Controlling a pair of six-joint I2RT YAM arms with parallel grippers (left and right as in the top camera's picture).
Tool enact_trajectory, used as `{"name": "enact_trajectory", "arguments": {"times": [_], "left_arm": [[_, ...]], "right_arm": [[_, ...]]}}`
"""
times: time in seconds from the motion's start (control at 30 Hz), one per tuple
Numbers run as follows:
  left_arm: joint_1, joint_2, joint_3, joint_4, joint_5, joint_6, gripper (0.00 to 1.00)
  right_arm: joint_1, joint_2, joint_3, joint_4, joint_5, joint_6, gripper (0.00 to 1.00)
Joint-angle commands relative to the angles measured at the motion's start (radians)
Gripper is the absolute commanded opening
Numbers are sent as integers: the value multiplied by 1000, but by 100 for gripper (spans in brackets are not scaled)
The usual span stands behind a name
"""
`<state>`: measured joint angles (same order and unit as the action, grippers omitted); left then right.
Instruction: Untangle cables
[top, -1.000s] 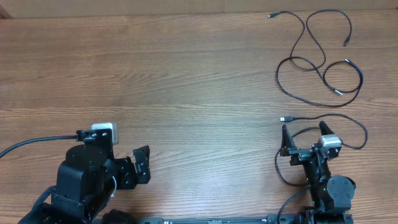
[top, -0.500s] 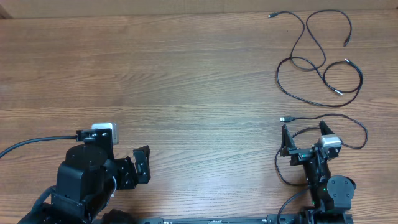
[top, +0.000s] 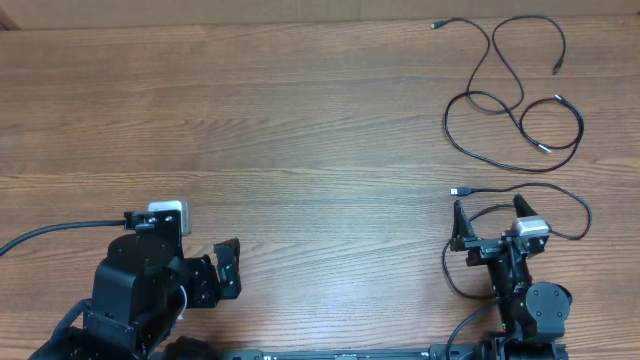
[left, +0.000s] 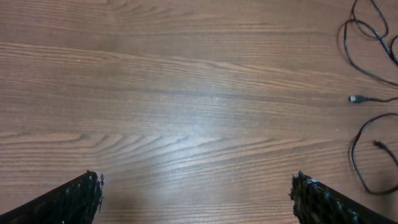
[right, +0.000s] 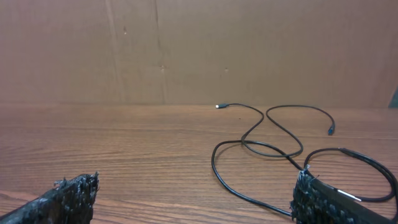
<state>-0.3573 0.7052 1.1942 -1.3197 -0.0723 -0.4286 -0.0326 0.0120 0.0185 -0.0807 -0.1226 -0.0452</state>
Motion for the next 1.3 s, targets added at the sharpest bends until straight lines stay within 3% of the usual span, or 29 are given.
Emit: {"name": "enact_trajectory", "arguments": {"times": [0.0,0.27,0.5,0.63,1.27], "left_arm": [[-2,1,-1,-9,-8,-17,99],[19,-37,-12,8,-77,34,100],[113,-151,-144,261,95,383,99],[143,-220,-255,406,134,481,99],[280,-489,-771,985,224,486,100]], "right_arm": [[0,-9,-10,5,9,-5,100],[0,-9,-10,5,9,-5,100],[0,-9,-10,5,9,-5,100],[0,-9,-10,5,9,-5,100],[0,-9,-10,5,9,-5,100]]}}
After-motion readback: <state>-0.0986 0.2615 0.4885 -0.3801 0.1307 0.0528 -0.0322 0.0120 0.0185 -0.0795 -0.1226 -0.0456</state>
